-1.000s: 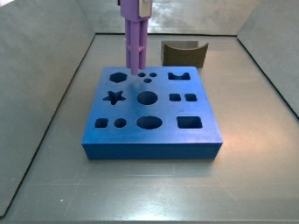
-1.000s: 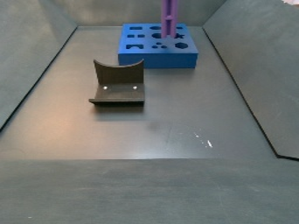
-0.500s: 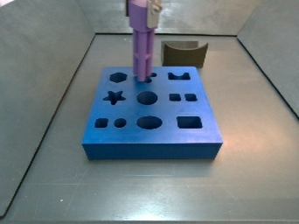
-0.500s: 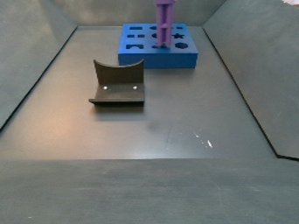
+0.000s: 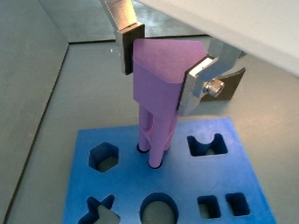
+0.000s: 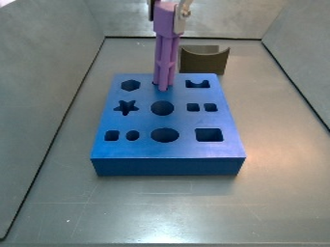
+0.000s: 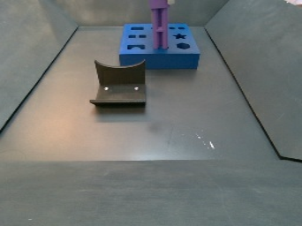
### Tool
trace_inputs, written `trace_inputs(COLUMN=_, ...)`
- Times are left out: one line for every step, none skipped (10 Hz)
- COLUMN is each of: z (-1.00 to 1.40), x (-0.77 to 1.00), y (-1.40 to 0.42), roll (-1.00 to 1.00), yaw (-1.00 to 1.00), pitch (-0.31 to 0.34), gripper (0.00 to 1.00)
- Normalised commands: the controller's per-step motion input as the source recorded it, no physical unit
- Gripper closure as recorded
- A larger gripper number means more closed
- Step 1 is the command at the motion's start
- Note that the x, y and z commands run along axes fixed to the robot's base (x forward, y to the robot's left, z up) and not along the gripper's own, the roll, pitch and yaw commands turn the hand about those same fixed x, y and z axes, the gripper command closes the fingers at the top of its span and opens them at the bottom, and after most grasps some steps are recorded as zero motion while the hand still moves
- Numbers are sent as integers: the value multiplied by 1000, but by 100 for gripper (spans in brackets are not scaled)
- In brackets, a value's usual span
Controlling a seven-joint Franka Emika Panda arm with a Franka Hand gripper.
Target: Insert the 3 prong object.
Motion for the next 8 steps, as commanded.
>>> trace_inputs(z=-389, x=-23, y=0, roll=6, yaw=91, pitch=-114, gripper=100)
trace_inputs(z=-377, x=-57, y=0, roll=23, yaw=169, pitch=-139, gripper=100)
trace_inputs(z=-366, x=-43, y=0, roll=36, yaw=171, pitch=-124, gripper=100)
trace_inputs(z=-406, x=0, y=0, roll=33, yaw=109, pitch=-129, gripper=100)
trace_inputs(z=-443, x=0, y=0, roll=29, yaw=51, pitch=-147, gripper=100)
trace_inputs(z=-483, x=0, y=0, roll=1, yaw=0, pitch=-177, gripper=100)
trace_inputs(z=-451, x=0, y=0, roll=0, yaw=0, pitch=-210, gripper=100)
trace_inputs(z=-417, x=-77, y=-17, roll=30, yaw=0, pitch=-264, gripper=100)
